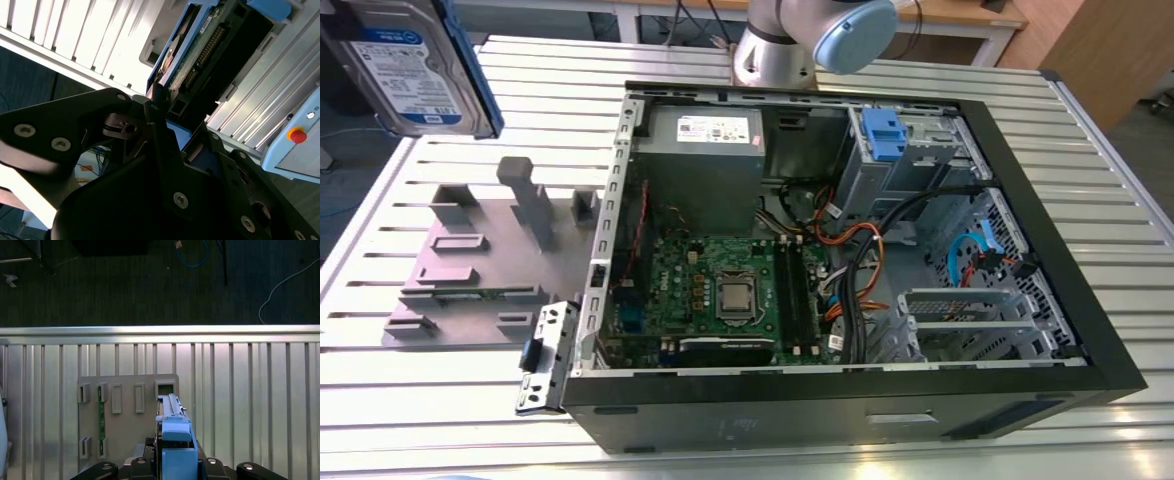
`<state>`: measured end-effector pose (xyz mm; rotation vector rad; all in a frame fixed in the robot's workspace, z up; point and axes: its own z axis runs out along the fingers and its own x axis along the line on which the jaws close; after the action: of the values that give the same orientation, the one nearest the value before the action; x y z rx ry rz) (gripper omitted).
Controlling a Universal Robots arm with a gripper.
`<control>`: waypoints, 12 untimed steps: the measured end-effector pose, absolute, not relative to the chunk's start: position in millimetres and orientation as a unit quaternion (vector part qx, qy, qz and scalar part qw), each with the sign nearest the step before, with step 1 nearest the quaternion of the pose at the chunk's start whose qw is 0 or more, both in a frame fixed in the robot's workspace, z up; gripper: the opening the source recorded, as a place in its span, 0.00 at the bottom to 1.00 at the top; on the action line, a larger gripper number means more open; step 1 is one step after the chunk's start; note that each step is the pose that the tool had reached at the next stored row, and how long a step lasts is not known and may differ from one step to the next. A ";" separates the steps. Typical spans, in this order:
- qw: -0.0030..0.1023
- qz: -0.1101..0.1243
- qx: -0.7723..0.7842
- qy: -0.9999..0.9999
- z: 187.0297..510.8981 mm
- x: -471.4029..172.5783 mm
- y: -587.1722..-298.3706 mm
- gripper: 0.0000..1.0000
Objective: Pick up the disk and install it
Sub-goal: 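Pick up the disk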
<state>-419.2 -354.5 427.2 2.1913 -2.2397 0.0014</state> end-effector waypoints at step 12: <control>0.004 0.000 0.699 -0.715 431.3 -419.2 -354.5 0.37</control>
<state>-419.2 -354.5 431.3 2.1912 -2.2398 0.0014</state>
